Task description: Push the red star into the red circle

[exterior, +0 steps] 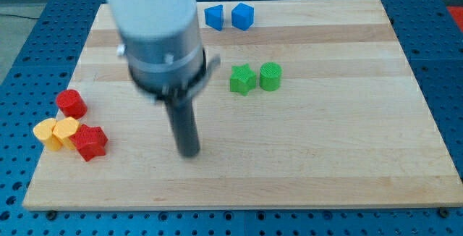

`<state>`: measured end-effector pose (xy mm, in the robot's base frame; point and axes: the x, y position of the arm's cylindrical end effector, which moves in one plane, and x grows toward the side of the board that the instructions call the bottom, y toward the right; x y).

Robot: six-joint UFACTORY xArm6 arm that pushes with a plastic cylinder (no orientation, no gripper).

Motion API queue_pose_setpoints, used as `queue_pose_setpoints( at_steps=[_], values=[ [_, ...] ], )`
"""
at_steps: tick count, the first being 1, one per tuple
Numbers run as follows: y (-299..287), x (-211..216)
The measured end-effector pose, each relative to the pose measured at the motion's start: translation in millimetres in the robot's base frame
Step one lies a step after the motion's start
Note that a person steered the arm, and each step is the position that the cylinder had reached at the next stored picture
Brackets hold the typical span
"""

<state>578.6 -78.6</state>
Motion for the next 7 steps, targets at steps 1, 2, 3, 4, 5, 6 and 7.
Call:
queue_pose_setpoints(
  at_steps=[1, 2, 3, 4, 5, 6, 7],
  values=[
    [-25, 40],
    [-83, 39],
    [-151, 34],
    [-173, 1],
    [-162, -42],
    [-127, -55],
    [-75, -53]
  ],
)
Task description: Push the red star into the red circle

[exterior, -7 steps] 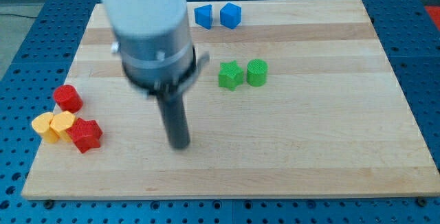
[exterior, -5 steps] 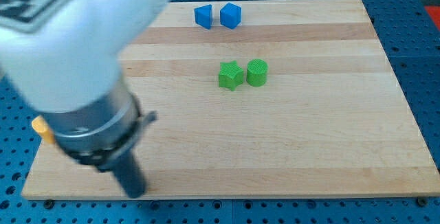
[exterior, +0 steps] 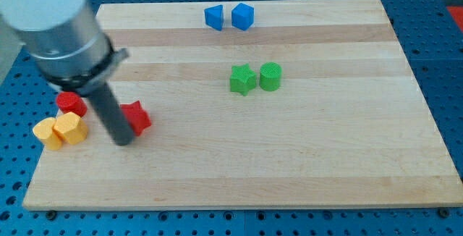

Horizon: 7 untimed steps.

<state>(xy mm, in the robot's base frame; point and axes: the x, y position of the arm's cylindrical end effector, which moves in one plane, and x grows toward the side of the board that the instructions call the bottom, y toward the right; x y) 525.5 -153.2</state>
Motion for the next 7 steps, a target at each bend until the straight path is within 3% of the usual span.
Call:
queue_pose_setpoints(
  at_steps=[1, 2, 4, 7],
  values=[
    [45, -5],
    [41, -20],
    [-46, -34],
    [-71, -65]
  ],
)
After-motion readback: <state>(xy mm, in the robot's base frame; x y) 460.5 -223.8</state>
